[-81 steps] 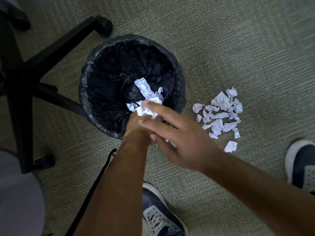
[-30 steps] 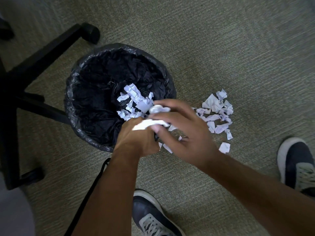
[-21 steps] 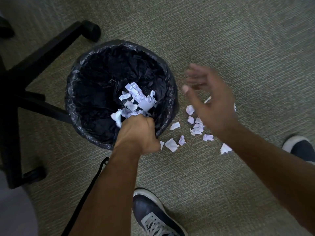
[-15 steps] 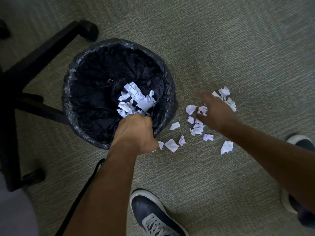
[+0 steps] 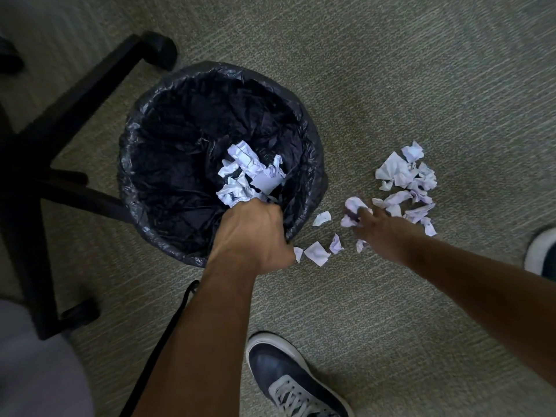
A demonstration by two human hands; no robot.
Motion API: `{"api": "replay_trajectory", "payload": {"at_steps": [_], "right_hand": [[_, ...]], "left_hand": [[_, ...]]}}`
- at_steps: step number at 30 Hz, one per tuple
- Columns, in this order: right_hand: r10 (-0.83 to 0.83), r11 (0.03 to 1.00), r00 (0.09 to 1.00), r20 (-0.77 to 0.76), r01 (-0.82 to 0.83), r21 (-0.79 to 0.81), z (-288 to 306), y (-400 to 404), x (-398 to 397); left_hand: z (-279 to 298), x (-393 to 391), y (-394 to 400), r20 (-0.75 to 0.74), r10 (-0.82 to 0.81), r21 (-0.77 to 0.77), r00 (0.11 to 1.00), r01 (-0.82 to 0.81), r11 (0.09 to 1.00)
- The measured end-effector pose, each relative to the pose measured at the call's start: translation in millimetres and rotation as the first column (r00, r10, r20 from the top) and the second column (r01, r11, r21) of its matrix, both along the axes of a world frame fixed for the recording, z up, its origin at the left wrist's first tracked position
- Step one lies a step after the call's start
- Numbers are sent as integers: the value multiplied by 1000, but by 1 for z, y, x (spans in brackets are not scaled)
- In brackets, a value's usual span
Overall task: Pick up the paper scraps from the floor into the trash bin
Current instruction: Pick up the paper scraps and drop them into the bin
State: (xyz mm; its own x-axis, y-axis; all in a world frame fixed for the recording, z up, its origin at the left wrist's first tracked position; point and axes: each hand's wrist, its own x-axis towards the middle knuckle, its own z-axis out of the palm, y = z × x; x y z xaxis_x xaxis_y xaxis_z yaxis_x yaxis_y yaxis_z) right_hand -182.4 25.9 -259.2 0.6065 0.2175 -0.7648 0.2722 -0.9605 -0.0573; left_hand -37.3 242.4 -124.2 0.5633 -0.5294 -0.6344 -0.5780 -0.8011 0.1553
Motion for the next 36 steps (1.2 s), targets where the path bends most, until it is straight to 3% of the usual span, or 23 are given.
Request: {"api": "replay_trajectory", "payload": {"at_steps": [3,5,6,8,10,12,14,17,20,23,27,30,33,36], "right_hand": [[-64,998,998,-11,64,30,-1,1,-16],[-268,962,961,66,263,78,-4,0,-28],[-430,899,898,96,416,139,-5,-1,-32],[-757,635,649,71,707,311,-3,2,-36],[-946,285,323,-10,848,446,11,8,-30],[-980,-114,-6,-201,841,530,32,15,-17],[-897,-415,-214,-387,710,569,60,22,3],[-768,-617,-243,-593,530,582,109,32,40],[-589,-793,-163,-791,305,528,153,49,77],[-578,-796,-47,-815,252,550,179,73,102],[-728,-527,173,-663,477,703,188,105,117],[-706,-415,308,-637,549,725,185,113,121],[-716,-392,325,-618,545,741,179,105,119],[-745,-503,175,-644,487,714,173,88,115]], "left_hand": [[1,0,0,2,-8,9,1000,8,1000],[1,0,-1,7,-11,7,1000,11,1000],[1,0,-1,2,-10,11,1000,10,1000],[2,-1,-1,-11,-2,12,1000,2,1000],[4,0,-2,-27,8,19,1000,-8,1000],[7,0,-3,-39,19,21,999,-18,1000],[9,0,-4,-36,18,14,999,-18,1000],[9,0,-4,-39,20,25,999,-19,999],[8,0,-4,-28,21,50,999,-20,999],[8,-1,-4,-19,35,55,999,-34,998],[0,-5,0,-16,28,42,999,-27,999],[-1,-6,1,-69,41,52,997,-37,998],[1,-2,-1,-30,44,2,999,-44,999],[7,0,-4,-7,15,33,1000,-15,999]]}}
